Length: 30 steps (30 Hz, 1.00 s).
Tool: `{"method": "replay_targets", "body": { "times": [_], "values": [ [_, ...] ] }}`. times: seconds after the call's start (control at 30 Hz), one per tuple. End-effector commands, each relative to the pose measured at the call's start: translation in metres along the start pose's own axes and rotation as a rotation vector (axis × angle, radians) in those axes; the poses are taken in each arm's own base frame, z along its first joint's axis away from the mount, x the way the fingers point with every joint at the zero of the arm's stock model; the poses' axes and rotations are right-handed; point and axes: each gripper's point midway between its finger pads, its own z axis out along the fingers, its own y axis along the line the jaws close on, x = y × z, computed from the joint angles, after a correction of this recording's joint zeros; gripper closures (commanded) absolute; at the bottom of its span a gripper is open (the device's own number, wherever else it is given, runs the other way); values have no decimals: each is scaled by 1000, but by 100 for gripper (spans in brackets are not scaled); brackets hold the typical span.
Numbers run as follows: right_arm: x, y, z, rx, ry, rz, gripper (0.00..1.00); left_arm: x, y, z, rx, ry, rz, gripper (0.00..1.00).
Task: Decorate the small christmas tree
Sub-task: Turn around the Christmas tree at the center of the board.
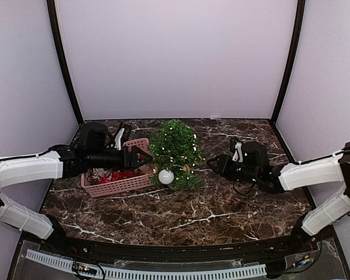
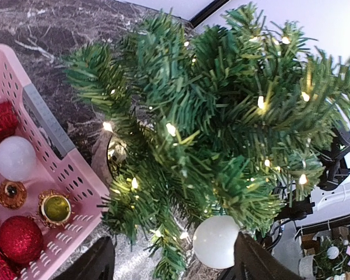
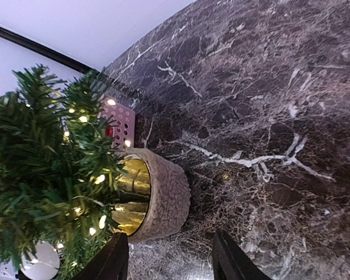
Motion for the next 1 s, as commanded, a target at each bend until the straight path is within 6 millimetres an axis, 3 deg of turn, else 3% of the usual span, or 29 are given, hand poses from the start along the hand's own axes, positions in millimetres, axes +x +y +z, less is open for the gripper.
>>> {"method": "replay_targets", "body": {
  "times": [0.0,0.2,0.4,0.67,0.97],
  "values": [
    [-5,35,28,-172,21,13,51,-14,-7,5,21,-27,23,32],
    [12,38,65,-234,98,35,49,-11,13,4,-73,-31,17,34],
    [25,44,84,-284,156,51,47,0,21,13,-69,4,-4,35],
    [35,41,96,-280,192,46,59,-3,20,21,-46,-15,2,54],
    [48,45,88,-301,217,56,73,-10,20,31,-42,-16,18,79]
  ]
}}
